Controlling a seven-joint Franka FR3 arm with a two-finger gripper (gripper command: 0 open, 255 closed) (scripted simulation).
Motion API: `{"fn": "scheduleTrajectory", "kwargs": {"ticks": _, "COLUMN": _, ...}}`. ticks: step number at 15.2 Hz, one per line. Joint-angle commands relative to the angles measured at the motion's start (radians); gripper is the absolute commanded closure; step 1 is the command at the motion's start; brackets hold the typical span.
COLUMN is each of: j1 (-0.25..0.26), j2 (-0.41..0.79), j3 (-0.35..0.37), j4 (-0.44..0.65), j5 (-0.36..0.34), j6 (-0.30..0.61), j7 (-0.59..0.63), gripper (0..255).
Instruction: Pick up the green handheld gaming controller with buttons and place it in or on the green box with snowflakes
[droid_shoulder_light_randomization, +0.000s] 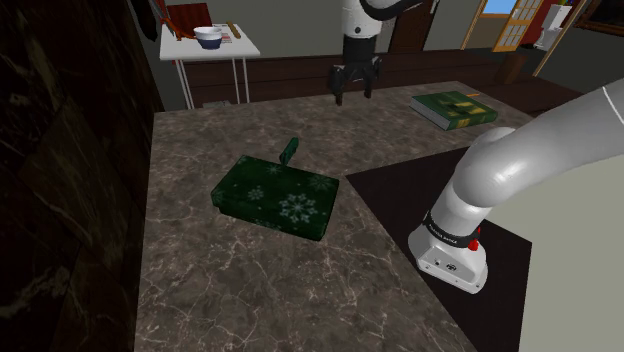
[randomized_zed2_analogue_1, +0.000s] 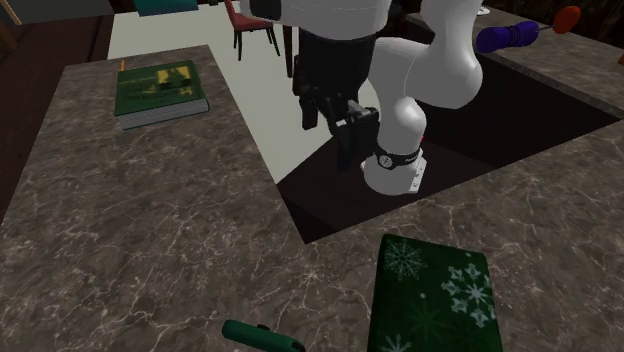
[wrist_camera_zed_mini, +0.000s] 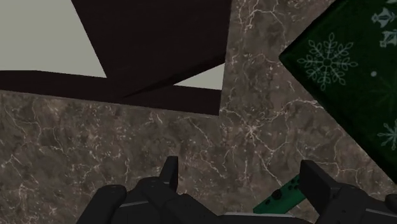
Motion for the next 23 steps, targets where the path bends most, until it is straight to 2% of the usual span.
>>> {"fn": "scheduleTrajectory", "kwargs": {"ticks": 1, "j1": -0.013, "j2": 0.050, "j3": 0.017, "j4": -0.014, "j5": 0.012, "j6": 0.068, "j7": 0.066, "gripper": 0}}
{"fn": "scheduleTrajectory", "kwargs": {"ticks": 7, "j1": -0.048, "j2": 0.250, "j3": 0.070, "j4": 0.005, "j5": 0.027, "j6": 0.259, "j7": 0.261, "gripper": 0}}
{"fn": "scheduleTrajectory", "kwargs": {"ticks": 13, "j1": -0.079, "j2": 0.477, "j3": 0.101, "j4": 0.078, "j5": 0.005, "j6": 0.424, "j7": 0.457, "gripper": 0}}
{"fn": "scheduleTrajectory", "kwargs": {"ticks": 21, "j1": -0.091, "j2": 0.786, "j3": 0.086, "j4": 0.245, "j5": -0.058, "j6": 0.581, "j7": 0.707, "gripper": 0}}
{"fn": "scheduleTrajectory", "kwargs": {"ticks": 23, "j1": -0.089, "j2": 0.816, "j3": 0.080, "j4": 0.256, "j5": -0.065, "j6": 0.601, "j7": 0.725, "gripper": 0}}
